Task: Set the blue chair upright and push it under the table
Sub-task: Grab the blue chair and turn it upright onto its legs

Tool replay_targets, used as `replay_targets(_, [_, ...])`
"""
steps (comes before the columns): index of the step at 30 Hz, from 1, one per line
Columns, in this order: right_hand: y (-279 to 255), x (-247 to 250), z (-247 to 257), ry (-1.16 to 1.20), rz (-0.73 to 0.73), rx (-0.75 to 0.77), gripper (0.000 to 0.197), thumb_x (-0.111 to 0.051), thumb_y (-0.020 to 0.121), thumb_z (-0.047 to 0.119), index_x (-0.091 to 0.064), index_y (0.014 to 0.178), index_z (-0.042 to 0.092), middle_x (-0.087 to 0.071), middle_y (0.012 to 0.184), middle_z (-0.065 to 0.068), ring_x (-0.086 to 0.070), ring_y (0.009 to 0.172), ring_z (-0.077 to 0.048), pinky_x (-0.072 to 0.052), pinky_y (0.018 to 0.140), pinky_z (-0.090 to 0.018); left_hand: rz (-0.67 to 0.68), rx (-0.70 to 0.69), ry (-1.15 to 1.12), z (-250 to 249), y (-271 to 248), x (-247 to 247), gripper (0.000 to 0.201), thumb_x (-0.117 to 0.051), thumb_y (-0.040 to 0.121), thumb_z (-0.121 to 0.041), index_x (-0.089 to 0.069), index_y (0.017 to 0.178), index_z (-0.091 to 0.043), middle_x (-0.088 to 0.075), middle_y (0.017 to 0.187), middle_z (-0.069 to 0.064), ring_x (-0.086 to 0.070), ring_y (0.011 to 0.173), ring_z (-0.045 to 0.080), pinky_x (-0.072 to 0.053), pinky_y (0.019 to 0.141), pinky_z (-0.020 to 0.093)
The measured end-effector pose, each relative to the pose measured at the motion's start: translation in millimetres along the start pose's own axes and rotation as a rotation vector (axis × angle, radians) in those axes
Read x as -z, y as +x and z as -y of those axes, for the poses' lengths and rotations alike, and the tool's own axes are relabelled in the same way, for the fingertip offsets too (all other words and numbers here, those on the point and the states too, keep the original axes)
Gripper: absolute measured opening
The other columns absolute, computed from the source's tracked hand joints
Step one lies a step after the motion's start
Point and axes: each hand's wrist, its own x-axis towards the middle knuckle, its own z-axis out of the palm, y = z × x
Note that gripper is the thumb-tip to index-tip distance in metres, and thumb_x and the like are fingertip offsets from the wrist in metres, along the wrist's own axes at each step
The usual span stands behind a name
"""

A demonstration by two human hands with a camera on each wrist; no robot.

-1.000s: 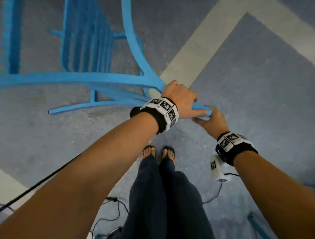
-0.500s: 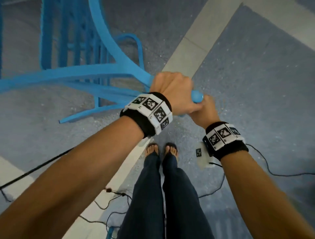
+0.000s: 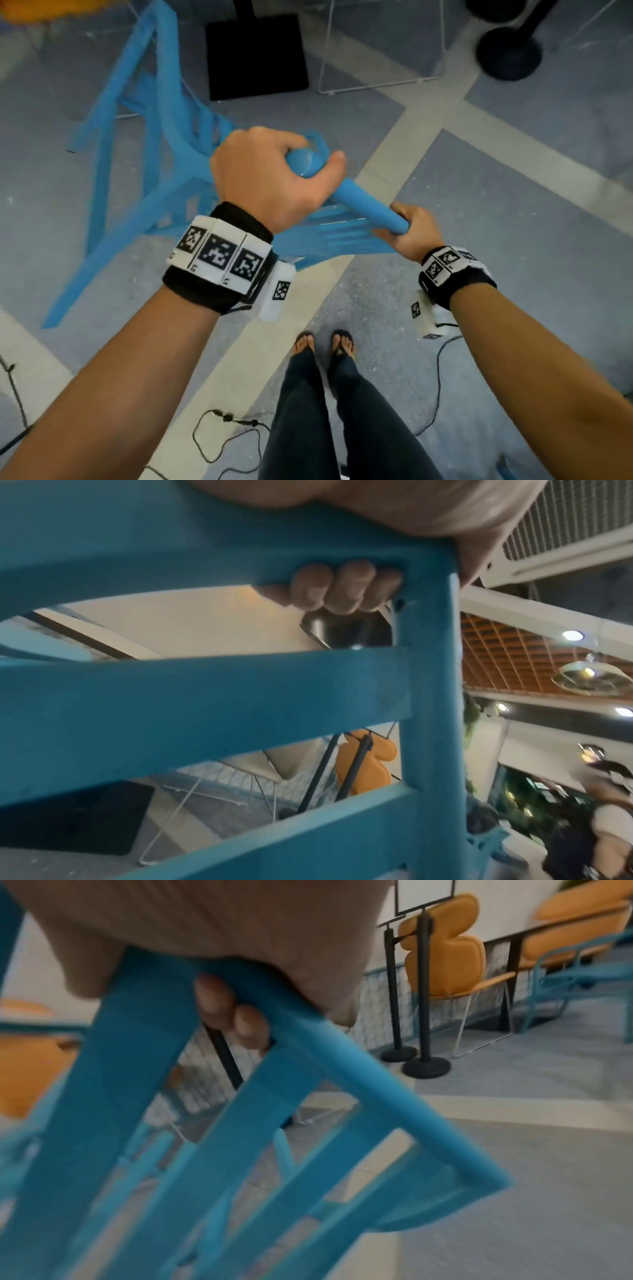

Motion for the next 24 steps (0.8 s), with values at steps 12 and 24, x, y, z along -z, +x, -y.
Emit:
replay_targets(12, [-93,-1,152,-0.456,-0.159,0.348,0.034,-0.059,0.057,0.044,-0.035,0.056,0.02,-0.051,0.048,-0.007,-0.057,0.056,-0.038,-0.029,0.053,-0.031,-0.431,0.067,-0.583,107,-136,132,0.033,-0.048,0.081,-0.029,-0.05,0.052,-0.013,-0.044,0.048,0.006,-0.032,0.039,0.007,-0.022,0.037,0.031])
replay_targets(24, [-137,-104,167,-0.684,-0.035,0.345,0.04,-0.073,0.065,0.037,-0.038,0.063,0.018,-0.047,0.045,-0.005,-0.05,0.042,-0.03,-0.032,0.047,-0.03,-0.536,0.733,-0.789,207,-236,81,0.025,-0.046,0.059,-0.036,-0.067,0.047,-0.038,-0.06,0.046,-0.016,-0.053,0.054,-0.005,-0.041,0.069,0.024])
